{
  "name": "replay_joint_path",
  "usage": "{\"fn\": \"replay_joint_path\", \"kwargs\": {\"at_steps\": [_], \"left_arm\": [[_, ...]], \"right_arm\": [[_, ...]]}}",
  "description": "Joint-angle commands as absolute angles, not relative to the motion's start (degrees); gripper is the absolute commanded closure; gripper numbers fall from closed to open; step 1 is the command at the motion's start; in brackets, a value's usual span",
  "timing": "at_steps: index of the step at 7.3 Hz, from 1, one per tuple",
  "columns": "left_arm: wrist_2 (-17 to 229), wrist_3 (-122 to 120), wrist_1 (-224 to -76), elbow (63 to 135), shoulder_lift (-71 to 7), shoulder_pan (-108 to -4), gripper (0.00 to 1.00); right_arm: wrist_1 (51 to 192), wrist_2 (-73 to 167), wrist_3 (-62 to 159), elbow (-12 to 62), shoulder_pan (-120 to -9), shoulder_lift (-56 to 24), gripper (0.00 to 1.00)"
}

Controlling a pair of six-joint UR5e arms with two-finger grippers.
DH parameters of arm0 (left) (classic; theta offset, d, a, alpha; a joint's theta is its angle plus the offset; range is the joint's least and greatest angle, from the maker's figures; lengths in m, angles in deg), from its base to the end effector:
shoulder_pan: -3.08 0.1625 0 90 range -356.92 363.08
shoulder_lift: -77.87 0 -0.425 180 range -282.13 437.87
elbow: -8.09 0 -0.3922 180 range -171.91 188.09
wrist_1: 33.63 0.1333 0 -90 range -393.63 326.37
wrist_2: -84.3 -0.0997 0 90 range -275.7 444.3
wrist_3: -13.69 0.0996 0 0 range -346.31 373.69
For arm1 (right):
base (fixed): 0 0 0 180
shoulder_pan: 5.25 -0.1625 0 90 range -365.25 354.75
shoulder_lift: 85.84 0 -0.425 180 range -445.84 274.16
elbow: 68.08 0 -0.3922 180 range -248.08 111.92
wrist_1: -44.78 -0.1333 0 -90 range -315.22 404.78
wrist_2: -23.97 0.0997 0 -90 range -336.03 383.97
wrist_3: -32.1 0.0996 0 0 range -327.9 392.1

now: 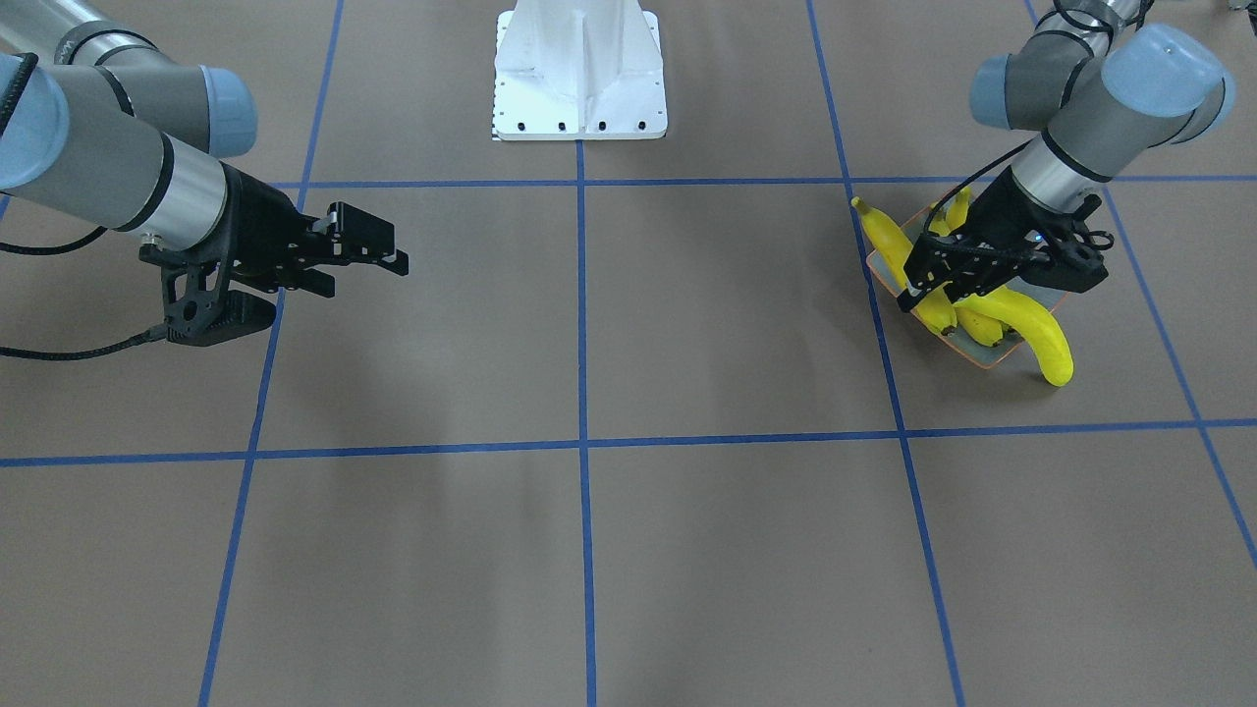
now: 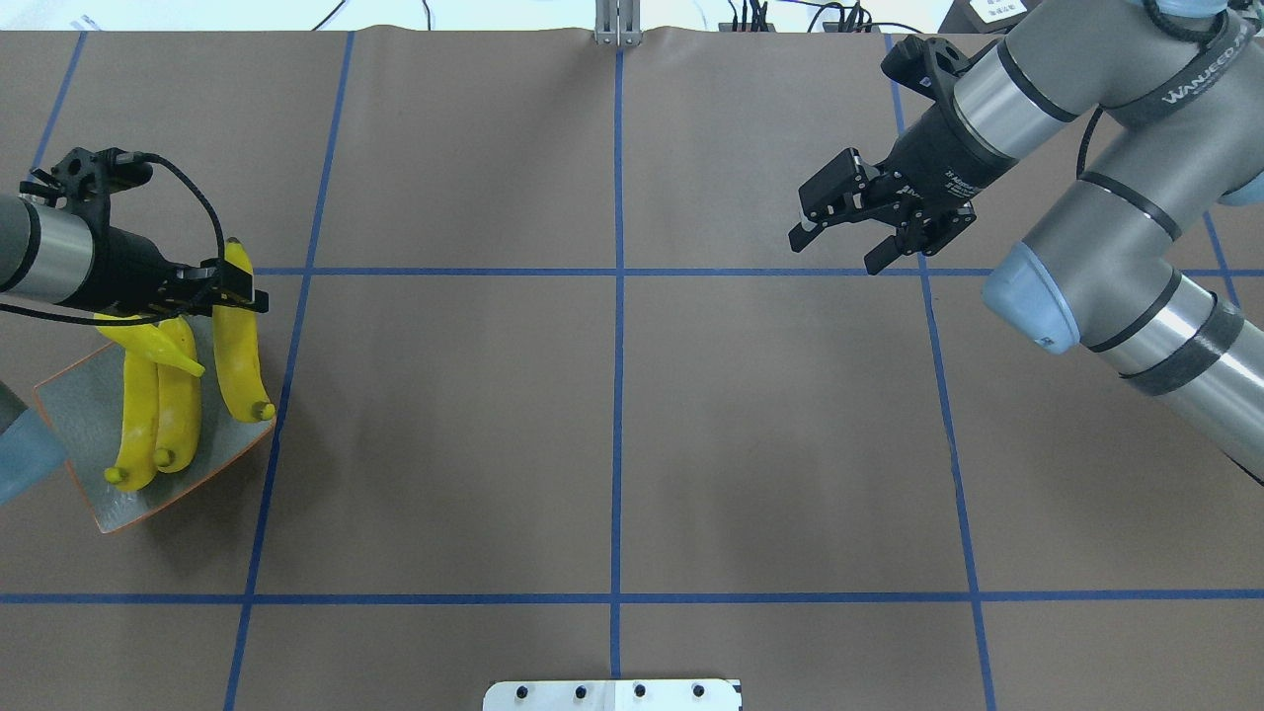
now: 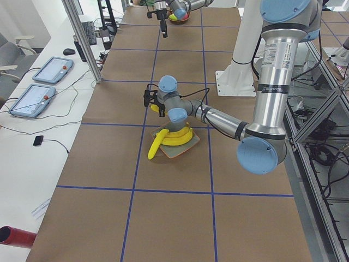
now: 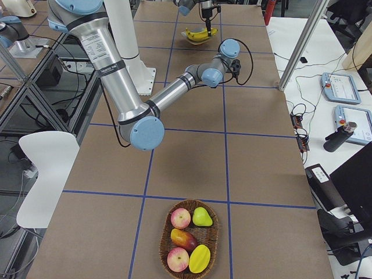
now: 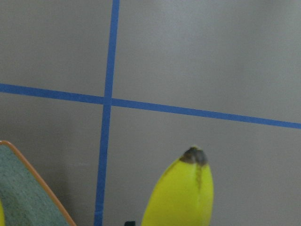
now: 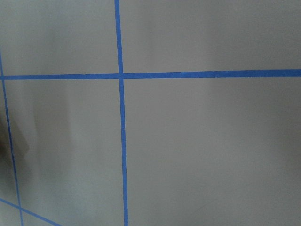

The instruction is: Transfer all bananas from basket to plate

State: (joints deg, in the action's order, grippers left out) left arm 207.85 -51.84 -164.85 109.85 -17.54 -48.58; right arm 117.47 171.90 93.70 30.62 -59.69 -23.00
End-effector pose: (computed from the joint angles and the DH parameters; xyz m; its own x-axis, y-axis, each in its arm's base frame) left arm 0.2722 -0.4703 0.4284 0.4458 -0.0071 -0.8951 0.1945 0.9768 0.0891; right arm -0.3173 -0.5279 0.2628 0.3245 0.0197 0.9457 0.1328 0.9889 -0.0661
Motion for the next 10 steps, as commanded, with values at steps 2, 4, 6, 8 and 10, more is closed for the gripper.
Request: {"fn": "replay_joint_path", "kwargs": {"at_steps": [2, 4, 6, 8, 10], "left_arm": [[207.87, -48.10, -165.20, 107.49, -16.53, -49.04, 1.00], [207.87, -48.10, -167.04, 107.23, -15.47, -48.95, 1.00], [207.87, -48.71, -167.05, 107.23, -15.47, -48.95, 1.00], [207.87, -48.80, -167.14, 107.23, -15.56, -48.87, 1.00], [207.87, -48.80, -167.14, 107.23, -15.56, -48.87, 1.00]], "right_arm": [[117.46, 171.54, 93.63, 30.27, -59.39, -22.99, 0.00], [117.46, 170.93, 93.63, 29.92, -59.39, -22.99, 0.00], [117.46, 170.93, 93.54, 29.83, -59.39, -22.99, 0.00], [117.46, 170.58, 93.54, 29.83, -59.31, -22.82, 0.00], [117.46, 170.49, 93.54, 29.74, -59.22, -22.64, 0.00]]}}
